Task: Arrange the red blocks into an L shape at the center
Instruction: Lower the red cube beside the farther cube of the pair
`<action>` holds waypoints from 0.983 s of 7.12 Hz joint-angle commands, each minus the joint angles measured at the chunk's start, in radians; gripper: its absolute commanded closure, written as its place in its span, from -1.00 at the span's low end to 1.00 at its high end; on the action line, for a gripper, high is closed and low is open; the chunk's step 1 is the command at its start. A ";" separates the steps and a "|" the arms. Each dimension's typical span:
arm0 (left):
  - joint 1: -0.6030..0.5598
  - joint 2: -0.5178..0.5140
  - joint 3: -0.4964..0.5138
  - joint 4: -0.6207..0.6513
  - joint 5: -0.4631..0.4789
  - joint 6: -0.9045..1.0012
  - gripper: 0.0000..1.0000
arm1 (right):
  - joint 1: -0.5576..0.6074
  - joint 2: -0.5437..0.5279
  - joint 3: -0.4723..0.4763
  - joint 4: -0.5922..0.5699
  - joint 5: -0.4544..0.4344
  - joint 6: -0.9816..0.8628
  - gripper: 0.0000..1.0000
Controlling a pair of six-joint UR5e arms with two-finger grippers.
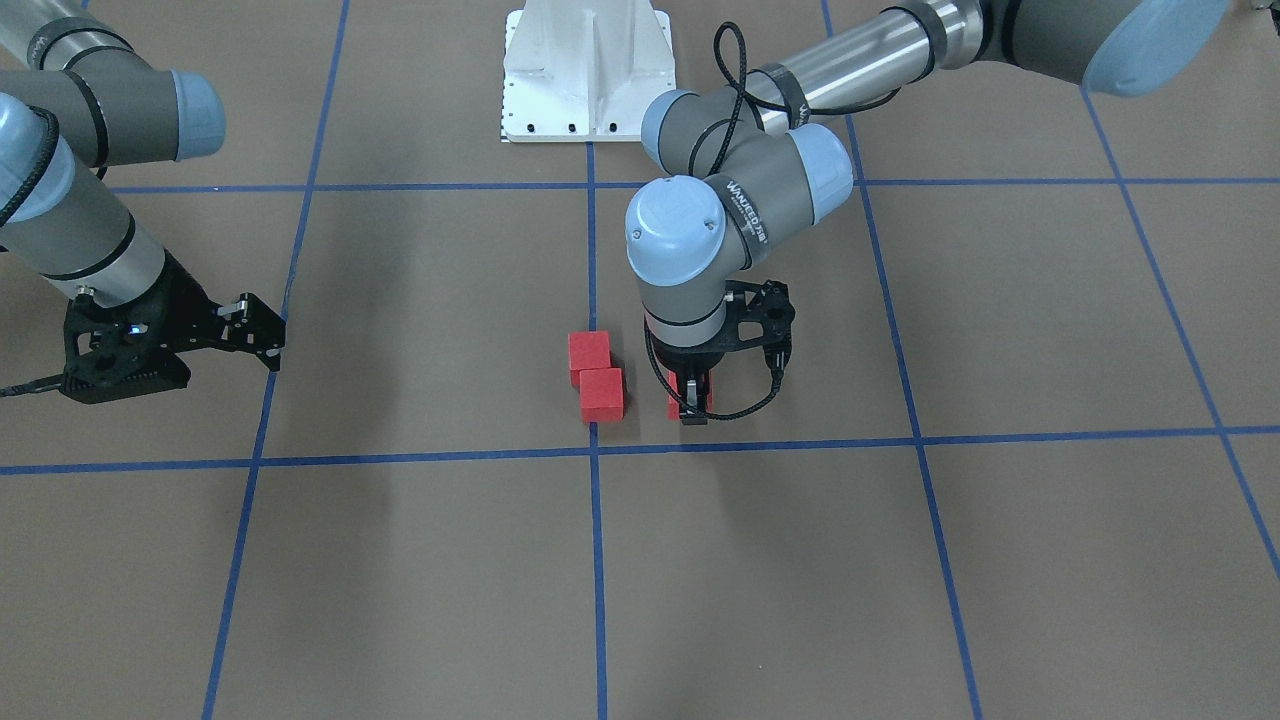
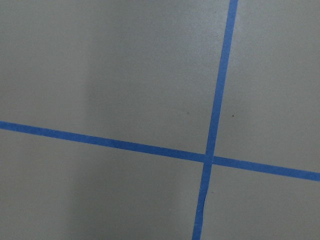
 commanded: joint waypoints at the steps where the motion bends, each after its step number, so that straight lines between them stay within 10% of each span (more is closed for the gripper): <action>1: 0.005 -0.026 0.035 0.001 -0.002 -0.036 1.00 | -0.001 -0.005 0.009 -0.002 0.000 0.003 -0.98; 7: 0.034 -0.083 0.129 -0.008 -0.003 -0.083 1.00 | -0.008 -0.013 0.019 -0.002 0.002 0.010 -0.98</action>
